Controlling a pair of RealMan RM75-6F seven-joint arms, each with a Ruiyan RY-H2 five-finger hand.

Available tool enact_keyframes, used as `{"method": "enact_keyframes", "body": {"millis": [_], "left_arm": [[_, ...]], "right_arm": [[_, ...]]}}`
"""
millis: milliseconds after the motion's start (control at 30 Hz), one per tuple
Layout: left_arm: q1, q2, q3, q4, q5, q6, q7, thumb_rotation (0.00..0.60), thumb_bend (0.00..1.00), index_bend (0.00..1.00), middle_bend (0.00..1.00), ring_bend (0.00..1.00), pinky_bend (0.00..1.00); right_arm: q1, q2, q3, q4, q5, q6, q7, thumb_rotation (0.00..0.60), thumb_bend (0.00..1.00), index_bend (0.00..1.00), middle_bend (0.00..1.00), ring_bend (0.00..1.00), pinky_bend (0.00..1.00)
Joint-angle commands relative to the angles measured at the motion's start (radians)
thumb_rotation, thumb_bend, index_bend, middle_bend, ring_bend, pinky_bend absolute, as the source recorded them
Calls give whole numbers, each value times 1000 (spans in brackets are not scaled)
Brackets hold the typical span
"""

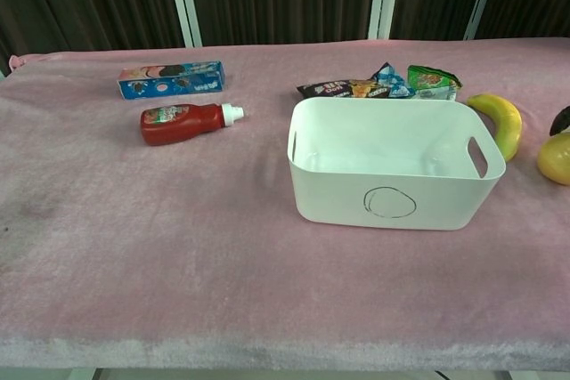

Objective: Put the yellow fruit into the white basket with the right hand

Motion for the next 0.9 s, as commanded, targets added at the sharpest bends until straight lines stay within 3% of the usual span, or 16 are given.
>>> {"method": "enact_keyframes", "body": {"millis": [33, 133, 300, 433, 567, 800, 900], "left_arm": [[1, 0, -1, 0, 0, 2, -2, 600, 448, 285, 343, 307, 345], [2, 0, -1, 0, 1, 5, -3, 600, 448, 285, 344, 307, 345], [2, 0, -1, 1, 3, 5, -2, 600, 448, 285, 344, 307, 345], [1, -1, -1, 0, 3, 4, 0, 600, 448, 285, 344, 307, 345], [1, -1, 0, 0, 3, 3, 2, 600, 448, 286, 344, 307, 346], [2, 0, -1, 1, 5, 8, -3, 600, 448, 285, 344, 307, 345], [2, 1, 0, 1, 5, 7, -5, 600, 447, 285, 344, 307, 345]], "right_arm": [[-11, -33, -2, 41, -35, 54, 35, 600, 336, 680, 503, 612, 755], [-24, -48, 3, 60, -61, 119, 67, 600, 420, 785, 577, 679, 816], [-64, -61, 28, 45, -106, 313, 41, 600, 442, 813, 594, 694, 830], [-79, -40, 40, -43, -159, 443, 44, 600, 442, 814, 594, 694, 829], [-71, 17, 47, -208, -229, 520, 46, 600, 442, 813, 594, 694, 829], [-20, 49, 44, -360, -273, 469, 13, 600, 442, 781, 594, 686, 825], [9, 55, 27, -390, -279, 398, 26, 600, 440, 661, 558, 602, 774]]}}
